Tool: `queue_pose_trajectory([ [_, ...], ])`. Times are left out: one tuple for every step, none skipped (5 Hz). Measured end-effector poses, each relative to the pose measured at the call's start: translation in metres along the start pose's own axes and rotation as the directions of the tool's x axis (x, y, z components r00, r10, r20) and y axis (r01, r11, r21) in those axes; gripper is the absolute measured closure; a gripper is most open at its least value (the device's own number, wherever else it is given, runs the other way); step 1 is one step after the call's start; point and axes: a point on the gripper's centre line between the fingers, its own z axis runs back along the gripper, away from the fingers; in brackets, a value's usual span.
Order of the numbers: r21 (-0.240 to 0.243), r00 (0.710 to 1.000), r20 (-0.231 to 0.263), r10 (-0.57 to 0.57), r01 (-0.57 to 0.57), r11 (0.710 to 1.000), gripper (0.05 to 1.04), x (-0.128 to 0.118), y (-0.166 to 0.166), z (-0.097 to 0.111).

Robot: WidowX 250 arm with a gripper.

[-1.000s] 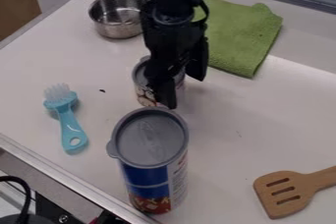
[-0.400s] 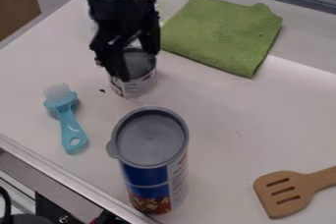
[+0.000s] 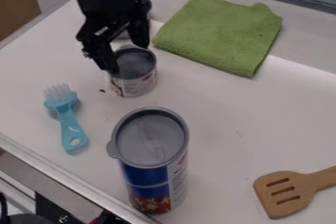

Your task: Put the smaller can at the center of the four objects

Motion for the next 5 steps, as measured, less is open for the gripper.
queue_pose_trajectory([
  [0.03, 0.971, 0.056, -0.234, 0.233, 0.972, 0.085, -0.025, -0.02, 0.012],
  [0.079, 0.873, 0.062, -0.483, 0.478, 0.875, 0.085, -0.048, -0.038, 0.012],
  [0.11, 0.73, 0.043, -0.682, 0.675, 0.73, 0.085, -0.062, -0.055, 0.008],
  [0.126, 0.536, 0.032, -0.843, 0.835, 0.536, 0.085, -0.076, -0.071, 0.0],
  [0.126, 0.302, 0.004, -0.953, 0.945, 0.3, 0.085, -0.086, -0.088, -0.004],
])
